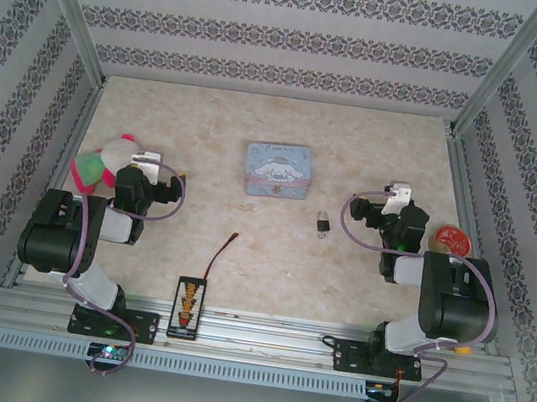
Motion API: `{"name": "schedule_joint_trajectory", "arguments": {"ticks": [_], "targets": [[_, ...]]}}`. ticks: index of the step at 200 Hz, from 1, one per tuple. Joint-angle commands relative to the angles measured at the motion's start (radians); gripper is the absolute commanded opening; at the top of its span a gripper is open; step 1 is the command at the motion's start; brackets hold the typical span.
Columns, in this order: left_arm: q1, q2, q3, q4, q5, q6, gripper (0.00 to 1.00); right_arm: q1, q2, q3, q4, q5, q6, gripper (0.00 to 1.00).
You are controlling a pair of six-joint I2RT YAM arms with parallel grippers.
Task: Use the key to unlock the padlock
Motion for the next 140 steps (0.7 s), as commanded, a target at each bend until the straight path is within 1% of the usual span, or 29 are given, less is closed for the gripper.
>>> {"name": "schedule_joint_trajectory", "arguments": {"ticks": [1,39,66,79,140], "targets": [[0.008,0.000,0.012,0.035,-0.004,-0.008,0.99,0.006,0.005,0.017,0.015,-0.057,-0.024,0.98],[0.008,0.000,0.012,0.034,-0.004,-0.009,0.99,0.006,0.004,0.018,0.016,-0.057,-0.026,0.98],[0.008,0.001,0.012,0.034,-0.004,-0.008,0.99,0.009,0.003,0.016,0.016,-0.023,-0.018,0.98],[0.008,0.000,0.012,0.035,-0.004,-0.008,0.99,0.009,0.000,0.007,0.027,-0.049,-0.031,0.98],[0.008,0.001,0.014,0.033,-0.003,-0.007,0.99,0.010,0.001,0.006,0.030,-0.052,-0.033,0.98]]}}
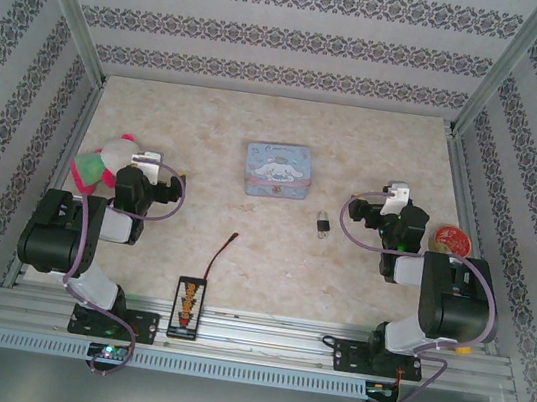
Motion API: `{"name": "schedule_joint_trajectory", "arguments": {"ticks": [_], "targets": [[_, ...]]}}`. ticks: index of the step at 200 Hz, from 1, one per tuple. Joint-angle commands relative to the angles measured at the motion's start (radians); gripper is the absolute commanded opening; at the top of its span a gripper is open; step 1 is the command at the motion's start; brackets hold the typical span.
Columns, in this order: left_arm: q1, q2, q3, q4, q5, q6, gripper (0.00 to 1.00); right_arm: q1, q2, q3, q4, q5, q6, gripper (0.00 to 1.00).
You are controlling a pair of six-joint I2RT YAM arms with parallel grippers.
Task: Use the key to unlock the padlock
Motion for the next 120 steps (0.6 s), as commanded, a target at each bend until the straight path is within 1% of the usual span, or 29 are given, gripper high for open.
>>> {"name": "schedule_joint_trajectory", "arguments": {"ticks": [1,120], "targets": [[0.007,0.001,0.014,0.033,-0.003,-0.007,0.99,0.010,0.000,0.006,0.034,-0.028,-0.018,0.98],[0.006,0.001,0.015,0.028,-0.001,-0.004,0.99,0.010,0.003,0.015,0.022,-0.024,-0.015,0.98]]}}
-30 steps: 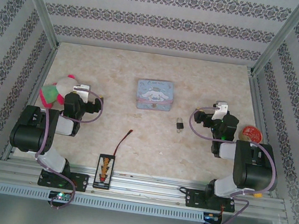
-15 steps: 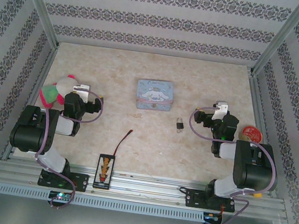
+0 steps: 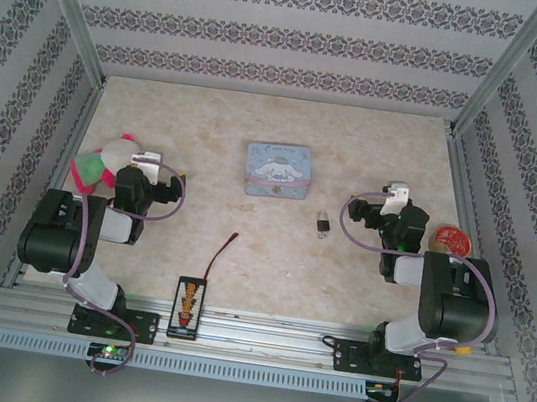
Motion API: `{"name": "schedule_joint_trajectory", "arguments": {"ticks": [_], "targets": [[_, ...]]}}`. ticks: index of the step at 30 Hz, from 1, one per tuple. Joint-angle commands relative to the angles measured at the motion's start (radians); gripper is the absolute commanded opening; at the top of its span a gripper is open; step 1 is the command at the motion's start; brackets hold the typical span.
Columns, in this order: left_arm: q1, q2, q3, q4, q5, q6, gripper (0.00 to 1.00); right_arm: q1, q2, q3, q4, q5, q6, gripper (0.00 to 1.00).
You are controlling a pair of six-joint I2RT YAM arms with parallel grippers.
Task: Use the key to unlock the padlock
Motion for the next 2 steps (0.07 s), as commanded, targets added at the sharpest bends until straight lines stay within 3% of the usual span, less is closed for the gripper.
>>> {"name": "schedule_joint_trajectory", "arguments": {"ticks": [1,2], "targets": [[0.006,0.000,0.015,0.028,-0.001,-0.005,0.99,0.010,0.003,0.015,0.022,-0.016,-0.015,0.98],[0.006,0.000,0.015,0.028,0.000,-0.004,0.99,0.010,0.004,0.015,0.022,-0.016,-0.013,0.98]]}}
